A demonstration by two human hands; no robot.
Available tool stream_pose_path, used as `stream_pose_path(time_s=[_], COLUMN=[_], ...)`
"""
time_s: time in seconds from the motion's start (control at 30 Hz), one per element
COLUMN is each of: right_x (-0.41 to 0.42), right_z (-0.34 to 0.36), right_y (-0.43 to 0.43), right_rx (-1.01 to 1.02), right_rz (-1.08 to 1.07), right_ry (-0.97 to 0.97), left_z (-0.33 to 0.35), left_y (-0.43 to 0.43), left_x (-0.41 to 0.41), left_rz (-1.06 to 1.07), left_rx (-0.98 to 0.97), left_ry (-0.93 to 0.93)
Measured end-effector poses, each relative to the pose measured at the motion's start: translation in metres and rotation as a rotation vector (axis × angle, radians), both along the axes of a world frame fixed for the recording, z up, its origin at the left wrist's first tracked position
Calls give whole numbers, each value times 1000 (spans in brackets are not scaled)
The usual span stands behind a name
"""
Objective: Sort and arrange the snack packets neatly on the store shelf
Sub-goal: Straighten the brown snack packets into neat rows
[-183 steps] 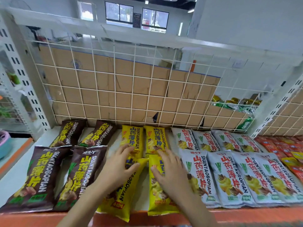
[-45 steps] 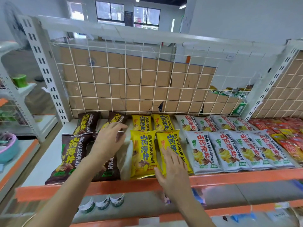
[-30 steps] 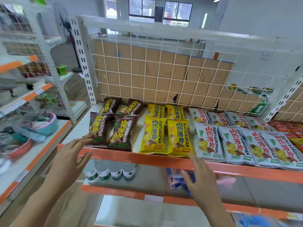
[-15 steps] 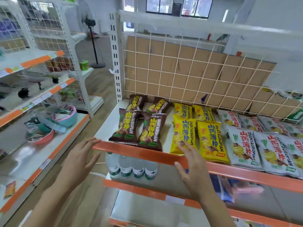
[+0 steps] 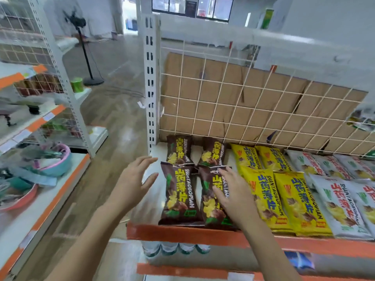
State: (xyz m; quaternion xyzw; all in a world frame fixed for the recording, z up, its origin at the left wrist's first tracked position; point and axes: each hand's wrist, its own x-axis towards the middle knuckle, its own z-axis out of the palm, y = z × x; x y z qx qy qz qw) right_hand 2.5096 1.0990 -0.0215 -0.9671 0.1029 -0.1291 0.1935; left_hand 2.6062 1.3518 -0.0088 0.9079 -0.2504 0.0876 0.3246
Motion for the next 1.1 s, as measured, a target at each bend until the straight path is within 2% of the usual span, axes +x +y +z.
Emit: stream_pose_path(time_s=[0.1,0.3,0.43,0.53,0.63,0.77,0.97,1.1], right_x=[21,77,122,148,162,163,155,155], right_z=[1,8,9,9,6,2,-2,-3], right_y=[2,-11,-23,-28,-29,-27,-28,-27], right_rx=[-21,1,20,-3,1,-15,-80,-129], right_rz=[-46,-64,-83,-92,-61,-7,111,140], right_ry=[8,53,110,249,339,345,385,343], left_z=[2,5,4,-4,-10,-19,-26,-30], left_y=[-19,-60,-91,-109,-121,-127,-126,-126], left_x=[22,62,85,106,119,120,122,123], left_rz=[-50,-105,-94,-73,-44,-21,-105,-93], left_rx=[-45,36,208,393,479,492,466,437], left_ry=[86,244,290,279,311,326,339,349])
